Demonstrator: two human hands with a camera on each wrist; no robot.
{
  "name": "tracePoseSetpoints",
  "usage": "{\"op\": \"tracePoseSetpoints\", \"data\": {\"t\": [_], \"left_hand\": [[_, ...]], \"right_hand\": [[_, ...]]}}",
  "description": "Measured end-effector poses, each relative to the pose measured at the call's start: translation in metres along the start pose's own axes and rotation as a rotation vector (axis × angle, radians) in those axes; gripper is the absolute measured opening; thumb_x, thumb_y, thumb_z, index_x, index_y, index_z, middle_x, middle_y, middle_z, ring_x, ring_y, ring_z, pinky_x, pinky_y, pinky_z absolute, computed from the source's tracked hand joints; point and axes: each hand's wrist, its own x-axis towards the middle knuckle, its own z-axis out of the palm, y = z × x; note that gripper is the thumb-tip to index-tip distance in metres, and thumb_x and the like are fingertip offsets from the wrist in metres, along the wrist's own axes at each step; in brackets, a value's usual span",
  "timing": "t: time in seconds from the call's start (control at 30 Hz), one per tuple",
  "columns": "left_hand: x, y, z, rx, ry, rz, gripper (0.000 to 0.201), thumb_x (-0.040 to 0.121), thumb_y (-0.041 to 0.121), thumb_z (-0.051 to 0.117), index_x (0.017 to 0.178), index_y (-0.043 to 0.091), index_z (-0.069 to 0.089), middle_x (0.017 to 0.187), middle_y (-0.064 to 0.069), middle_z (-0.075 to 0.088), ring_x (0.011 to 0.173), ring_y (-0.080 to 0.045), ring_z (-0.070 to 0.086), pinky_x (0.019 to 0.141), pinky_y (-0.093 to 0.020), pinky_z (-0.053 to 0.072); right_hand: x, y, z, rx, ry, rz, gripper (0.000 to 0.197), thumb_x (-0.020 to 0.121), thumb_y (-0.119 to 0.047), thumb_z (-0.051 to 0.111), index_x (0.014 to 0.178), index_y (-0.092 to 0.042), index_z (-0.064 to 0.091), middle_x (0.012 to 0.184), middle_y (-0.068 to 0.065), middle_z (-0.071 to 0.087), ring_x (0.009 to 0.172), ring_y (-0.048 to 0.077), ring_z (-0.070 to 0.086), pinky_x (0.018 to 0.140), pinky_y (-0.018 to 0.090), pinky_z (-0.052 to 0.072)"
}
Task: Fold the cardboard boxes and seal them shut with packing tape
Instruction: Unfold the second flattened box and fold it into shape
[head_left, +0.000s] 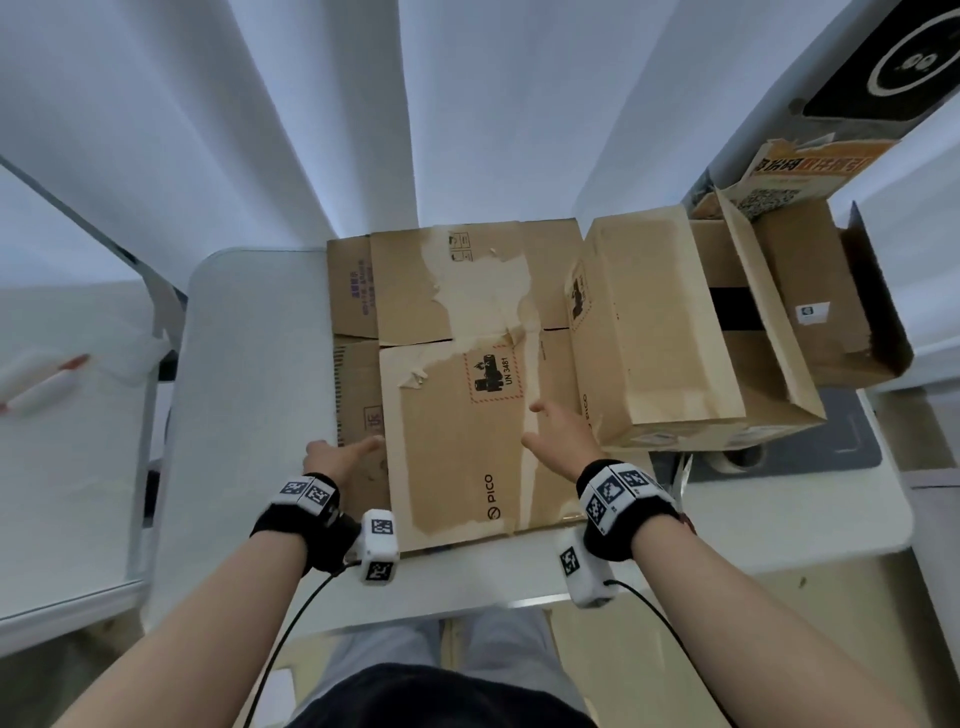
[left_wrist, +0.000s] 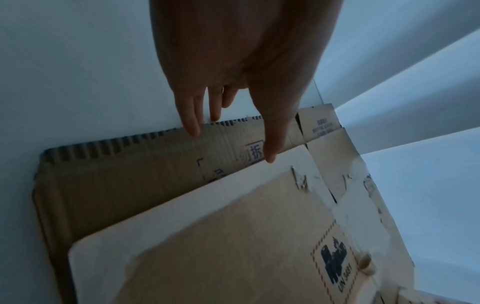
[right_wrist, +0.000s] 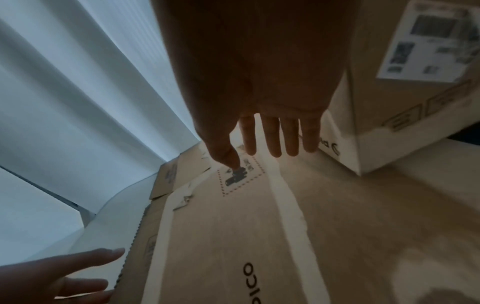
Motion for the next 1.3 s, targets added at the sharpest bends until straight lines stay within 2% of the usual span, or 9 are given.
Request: {"op": "tracePoseSetpoints", "data": {"t": [0.1,0.23,0.3,0.37,0.57,0.77,0.97,1.1,1.3], "left_hand": [[-0.009,0.009,-0.006,0.003,-0.021,-0.033,0.097,0.067,0.051,0.086,0.138,-0.002,0.047,0.134,-0.022,0.056,0.117,-0.039,0.056,0.101,-0.046,0.048],[-0.003,0.02,-0.008,-0.001,-0.043,-0.047,0.08,0.077,0.043,0.082,0.135,-0.003,0.052,0.134,-0.023,0.057,0.122,-0.039,0.055,0.094,-0.037,0.044],[-0.001,0.024,-0.006,-0.01,-0.052,-0.024,0.066,0.078,0.037,0.083,0.126,-0.002,0.06,0.125,-0.019,0.063,0.114,-0.037,0.061,0.095,-0.035,0.048],[-0.003,0.027,-0.003,-0.055,-0.056,-0.002,0.055,0.078,0.031,0.082,0.119,-0.001,0.064,0.118,-0.018,0.068,0.105,-0.037,0.065,0.097,-0.043,0.052],[-0.006,0.032,-0.001,0.041,0.102,0.085,0.06,0.092,0.027,0.068,0.142,0.003,0.045,0.142,-0.021,0.051,0.129,-0.04,0.049,0.106,-0.042,0.039],[0.005,0.032,-0.04,0.081,0.243,0.111,0.052,0.092,0.023,0.067,0.136,0.002,0.049,0.136,-0.026,0.054,0.123,-0.044,0.051,0.102,-0.045,0.04],[0.013,0.022,-0.049,0.111,0.272,0.105,0.047,0.092,0.022,0.067,0.131,0.0,0.053,0.132,-0.028,0.056,0.121,-0.046,0.052,0.102,-0.048,0.042],[0.011,0.018,-0.045,0.097,0.275,0.087,0.047,0.092,0.022,0.067,0.131,-0.001,0.053,0.131,-0.029,0.057,0.119,-0.047,0.053,0.1,-0.049,0.042],[0.008,0.016,-0.044,0.063,0.278,0.062,0.047,0.092,0.021,0.067,0.131,-0.001,0.053,0.131,-0.028,0.057,0.119,-0.046,0.053,0.099,-0.048,0.043]], "right_hand": [[0.0,0.005,0.004,0.013,-0.069,0.047,0.057,0.094,-0.023,0.059,0.147,-0.017,0.039,0.15,0.005,0.045,0.136,0.023,0.043,0.107,0.036,0.036],[0.002,0.008,0.004,0.037,-0.124,0.082,0.06,0.095,-0.022,0.059,0.15,-0.017,0.035,0.153,0.008,0.041,0.139,0.025,0.039,0.109,0.038,0.035],[0.003,0.008,0.005,0.046,-0.132,0.087,0.061,0.095,-0.022,0.059,0.151,-0.017,0.033,0.153,0.008,0.04,0.14,0.025,0.039,0.109,0.038,0.035],[0.004,0.006,0.004,0.051,-0.126,0.093,0.064,0.095,-0.023,0.059,0.152,-0.017,0.031,0.155,0.007,0.039,0.14,0.025,0.039,0.11,0.038,0.035],[0.015,0.005,-0.01,0.059,-0.02,0.138,0.066,0.095,-0.023,0.06,0.153,-0.019,0.03,0.153,0.009,0.042,0.14,0.028,0.039,0.116,0.043,0.028],[0.031,0.01,-0.027,0.096,0.0,0.169,0.056,0.094,-0.025,0.06,0.146,-0.023,0.039,0.148,0.014,0.045,0.138,0.028,0.038,0.109,0.036,0.034],[0.035,0.02,-0.022,0.146,-0.026,0.244,0.06,0.094,-0.029,0.06,0.148,-0.016,0.037,0.124,0.009,0.053,0.114,0.025,0.05,0.097,0.029,0.039],[0.039,0.023,-0.029,0.195,-0.01,0.24,0.075,0.093,-0.029,0.061,0.157,-0.025,0.021,0.152,0.01,0.042,0.138,0.03,0.04,0.111,0.035,0.033],[0.063,0.016,-0.049,0.256,0.053,0.277,0.079,0.095,-0.026,0.058,0.159,-0.026,0.011,0.158,0.011,0.033,0.143,0.032,0.034,0.114,0.039,0.031]]}}
